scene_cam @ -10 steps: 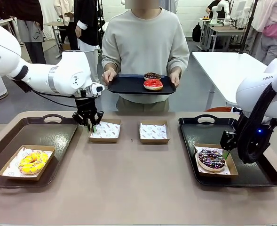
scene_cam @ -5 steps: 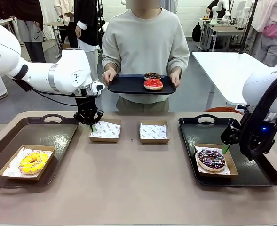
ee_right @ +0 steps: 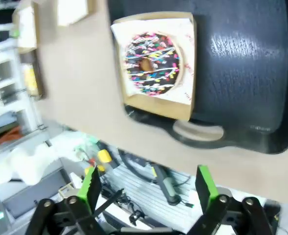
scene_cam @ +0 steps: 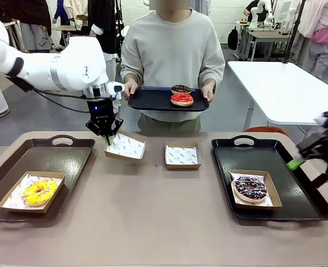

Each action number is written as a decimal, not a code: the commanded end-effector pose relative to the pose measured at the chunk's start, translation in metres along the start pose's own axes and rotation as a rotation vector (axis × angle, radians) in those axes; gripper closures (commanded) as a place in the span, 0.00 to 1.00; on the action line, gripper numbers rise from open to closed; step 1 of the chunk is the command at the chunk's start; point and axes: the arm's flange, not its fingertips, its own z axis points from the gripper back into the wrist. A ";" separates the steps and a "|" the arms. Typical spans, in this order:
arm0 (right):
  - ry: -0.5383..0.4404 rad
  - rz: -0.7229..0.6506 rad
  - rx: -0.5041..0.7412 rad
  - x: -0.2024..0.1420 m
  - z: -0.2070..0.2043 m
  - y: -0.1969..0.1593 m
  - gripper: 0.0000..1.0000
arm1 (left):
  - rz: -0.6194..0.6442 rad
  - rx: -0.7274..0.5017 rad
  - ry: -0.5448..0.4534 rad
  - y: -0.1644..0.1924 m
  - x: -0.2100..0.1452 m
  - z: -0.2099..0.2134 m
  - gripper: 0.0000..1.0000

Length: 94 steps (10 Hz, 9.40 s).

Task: Individually package the donuts and arrange them on the tray.
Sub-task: Place the picked Paper togo box on the Handle tray while simultaneously picking up another Paper togo box from the table with the other hand.

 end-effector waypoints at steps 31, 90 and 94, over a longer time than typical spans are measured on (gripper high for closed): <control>-0.345 -0.210 0.731 -0.087 0.089 -0.199 0.00 | -0.055 0.020 -0.109 -0.056 -0.010 0.114 1.00; -0.302 0.094 -0.656 0.210 -0.248 0.242 0.00 | 0.009 -0.009 0.052 0.231 -0.021 0.012 0.99; -0.284 0.101 -0.651 0.210 -0.267 0.227 0.00 | 0.010 0.002 0.051 0.229 -0.021 0.007 0.99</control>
